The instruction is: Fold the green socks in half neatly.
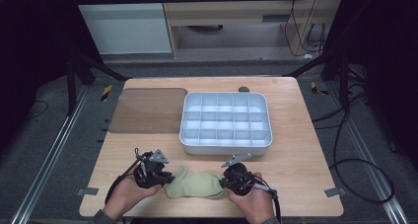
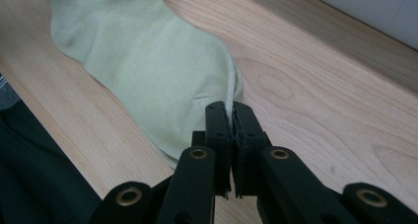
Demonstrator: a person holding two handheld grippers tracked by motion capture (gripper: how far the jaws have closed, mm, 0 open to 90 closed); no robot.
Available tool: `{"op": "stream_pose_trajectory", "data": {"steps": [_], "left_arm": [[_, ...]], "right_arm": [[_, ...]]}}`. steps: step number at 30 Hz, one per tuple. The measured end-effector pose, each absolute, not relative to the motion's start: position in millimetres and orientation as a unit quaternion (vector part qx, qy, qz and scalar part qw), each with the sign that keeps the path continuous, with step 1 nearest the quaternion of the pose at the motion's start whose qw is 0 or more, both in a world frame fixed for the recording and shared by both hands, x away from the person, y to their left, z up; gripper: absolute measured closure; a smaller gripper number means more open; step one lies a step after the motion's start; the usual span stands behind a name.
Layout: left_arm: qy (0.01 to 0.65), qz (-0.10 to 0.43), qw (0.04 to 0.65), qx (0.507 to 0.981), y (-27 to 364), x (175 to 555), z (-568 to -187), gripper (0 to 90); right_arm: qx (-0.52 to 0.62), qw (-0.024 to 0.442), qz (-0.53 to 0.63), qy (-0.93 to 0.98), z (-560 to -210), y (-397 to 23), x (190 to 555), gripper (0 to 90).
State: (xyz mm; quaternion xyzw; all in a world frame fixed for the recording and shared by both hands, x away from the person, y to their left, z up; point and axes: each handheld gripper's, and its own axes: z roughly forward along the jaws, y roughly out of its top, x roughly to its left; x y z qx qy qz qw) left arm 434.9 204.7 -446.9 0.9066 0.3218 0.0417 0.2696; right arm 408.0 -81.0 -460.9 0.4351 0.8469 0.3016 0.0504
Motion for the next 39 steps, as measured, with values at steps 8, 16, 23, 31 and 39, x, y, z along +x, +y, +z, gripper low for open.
{"op": "stream_pose_trajectory", "data": {"steps": [8, 16, 23, 31, 39], "left_arm": [[0.317, 0.042, 0.271, 0.908, 205.6, 434.2, -437.4, 79.7], [0.310, 0.042, 0.272, 0.910, 202.2, 433.0, -430.3, 79.7], [0.305, 0.040, 0.268, 0.913, 194.9, 431.6, -429.0, 79.7], [0.298, 0.037, 0.268, 0.916, 187.9, 430.8, -428.5, 79.7], [0.293, 0.035, 0.266, 0.918, 181.3, 429.2, -429.4, 79.6]], "right_arm": [[0.435, 0.051, 0.304, 0.846, -462.7, -71.6, 409.4, 87.4], [0.431, 0.051, 0.308, 0.847, -462.8, -65.5, 409.7, 87.4], [0.429, 0.053, 0.307, 0.848, -464.0, -61.3, 409.7, 87.3], [0.431, 0.052, 0.308, 0.847, -465.5, -55.8, 409.2, 87.2], [0.426, 0.052, 0.304, 0.850, -469.6, -51.5, 408.0, 82.4]]}}
